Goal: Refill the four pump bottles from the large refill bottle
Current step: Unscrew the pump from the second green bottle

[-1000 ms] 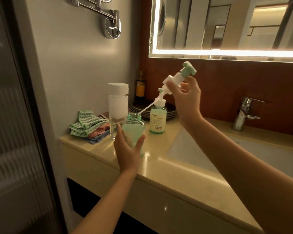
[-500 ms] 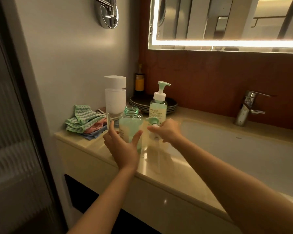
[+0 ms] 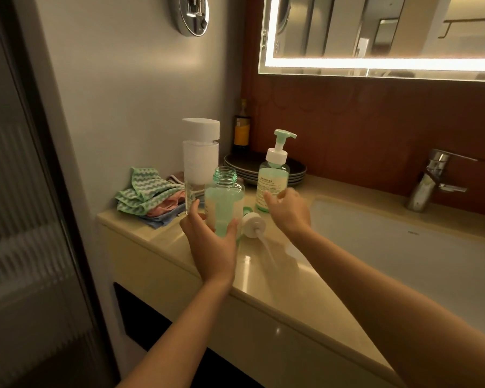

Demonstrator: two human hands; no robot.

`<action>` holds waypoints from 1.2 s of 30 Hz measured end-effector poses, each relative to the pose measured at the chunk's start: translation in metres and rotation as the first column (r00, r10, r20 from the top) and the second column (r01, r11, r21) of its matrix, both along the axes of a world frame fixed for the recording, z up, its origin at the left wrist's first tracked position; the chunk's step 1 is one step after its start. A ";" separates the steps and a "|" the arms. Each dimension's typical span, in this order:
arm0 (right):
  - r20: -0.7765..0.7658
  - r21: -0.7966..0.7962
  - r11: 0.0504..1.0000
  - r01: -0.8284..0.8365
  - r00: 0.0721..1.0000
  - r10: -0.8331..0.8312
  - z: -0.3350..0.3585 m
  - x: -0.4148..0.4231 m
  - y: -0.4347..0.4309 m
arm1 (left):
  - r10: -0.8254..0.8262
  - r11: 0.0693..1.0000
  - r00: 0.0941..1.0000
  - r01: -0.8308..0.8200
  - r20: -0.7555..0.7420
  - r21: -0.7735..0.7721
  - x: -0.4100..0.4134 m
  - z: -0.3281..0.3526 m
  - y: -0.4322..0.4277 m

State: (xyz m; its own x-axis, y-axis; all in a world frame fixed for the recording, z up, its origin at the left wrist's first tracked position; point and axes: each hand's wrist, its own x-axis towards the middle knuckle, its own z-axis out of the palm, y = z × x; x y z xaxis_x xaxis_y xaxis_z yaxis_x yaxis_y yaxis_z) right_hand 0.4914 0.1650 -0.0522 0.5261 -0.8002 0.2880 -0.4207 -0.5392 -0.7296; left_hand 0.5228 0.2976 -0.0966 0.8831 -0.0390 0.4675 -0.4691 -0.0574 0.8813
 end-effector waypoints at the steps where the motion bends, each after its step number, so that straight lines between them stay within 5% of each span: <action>1: 0.077 -0.003 1.000 0.025 0.997 -0.025 0.002 0.000 -0.005 | 0.000 1.000 1.000 0.000 0.000 0.006 0.001 -0.001 -0.001; 11: 0.220 0.066 0.997 -0.041 0.975 0.026 0.018 0.038 -0.037 | 0.006 0.999 1.000 -0.006 0.002 0.047 0.002 -0.003 -0.001; 25: 0.124 0.036 0.998 -0.043 0.992 0.038 0.032 0.063 -0.044 | 0.008 0.999 1.000 -0.008 0.005 0.037 0.004 -0.005 -0.003; 36: 0.127 -0.055 0.992 -0.114 0.985 0.120 0.029 0.006 -0.025 | 0.001 0.999 1.000 -0.001 -0.001 0.035 0.000 -0.003 -0.002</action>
